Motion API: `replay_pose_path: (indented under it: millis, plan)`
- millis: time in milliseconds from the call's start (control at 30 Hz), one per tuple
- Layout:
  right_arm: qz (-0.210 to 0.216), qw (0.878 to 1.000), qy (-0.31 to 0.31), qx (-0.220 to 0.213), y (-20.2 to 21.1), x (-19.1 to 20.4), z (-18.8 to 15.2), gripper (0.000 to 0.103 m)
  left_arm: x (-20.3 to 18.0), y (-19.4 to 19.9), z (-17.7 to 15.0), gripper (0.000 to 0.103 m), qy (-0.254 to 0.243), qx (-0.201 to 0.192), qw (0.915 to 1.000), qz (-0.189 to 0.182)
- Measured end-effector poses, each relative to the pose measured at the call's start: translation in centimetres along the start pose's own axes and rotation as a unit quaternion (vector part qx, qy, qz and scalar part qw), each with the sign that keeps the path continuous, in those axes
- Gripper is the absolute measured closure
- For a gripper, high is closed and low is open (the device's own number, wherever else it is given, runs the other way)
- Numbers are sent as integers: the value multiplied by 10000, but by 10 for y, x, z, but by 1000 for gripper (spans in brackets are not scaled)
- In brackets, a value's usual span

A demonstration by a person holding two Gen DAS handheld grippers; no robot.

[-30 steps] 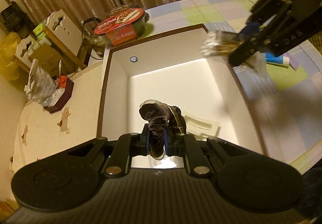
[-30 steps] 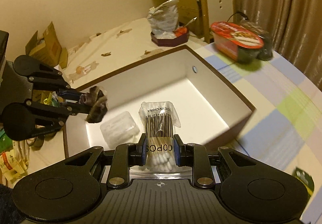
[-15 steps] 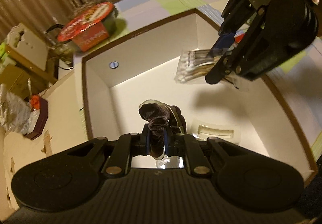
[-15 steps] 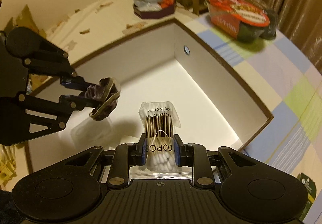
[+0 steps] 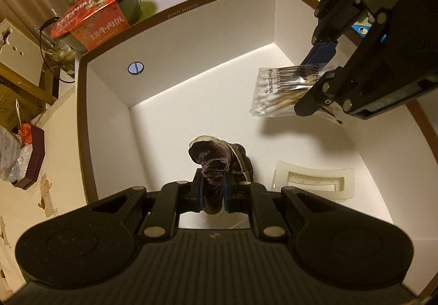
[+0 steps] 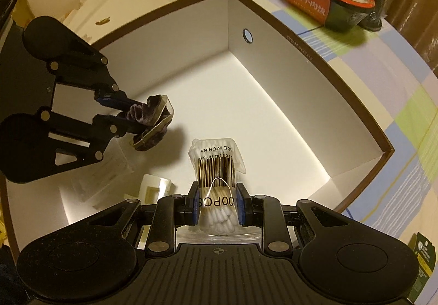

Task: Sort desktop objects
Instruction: 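Carry scrunchie and swab bag into the box and open both tools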

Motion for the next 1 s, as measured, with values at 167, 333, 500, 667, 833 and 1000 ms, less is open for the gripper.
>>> replay_pose_path:
  millis: [167, 333, 500, 667, 833, 1000]
  plan:
    - [-24, 9993, 276, 254, -9, 6, -3, 78, 2, -12, 1, 88, 37, 35, 9997, -219]
    - [-150, 9974, 663, 252, -13, 13, -4, 34, 0, -21, -1, 66, 153, 133, 9995, -257]
    - [-177, 9967, 756, 248, -12, 13, -3, 34, 4, -17, -5, 65, 308, 218, 9990, -253]
    - [-156, 9961, 848, 210, -4, 14, -5, 34, 2, -8, -8, 59, 364, 336, 9986, -202]
    - [-93, 9967, 801, 64, 11, 16, -8, 34, 2, 7, -9, 57, 457, 276, 9985, -152]
    - [-42, 9973, 732, -69, 24, 18, -11, 34, -2, 23, -9, 50, 532, 235, 9983, 29]
Point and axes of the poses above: each gripper's, at about its wrist camera, not at the fingertips, and y roughly against the way its jaws point, x to its left, z to its top, the point moved 2 cm from there along -y, roughly the way its jaws point, and after that the axes turned 4 degrees about -x, right-handed, at the moved point
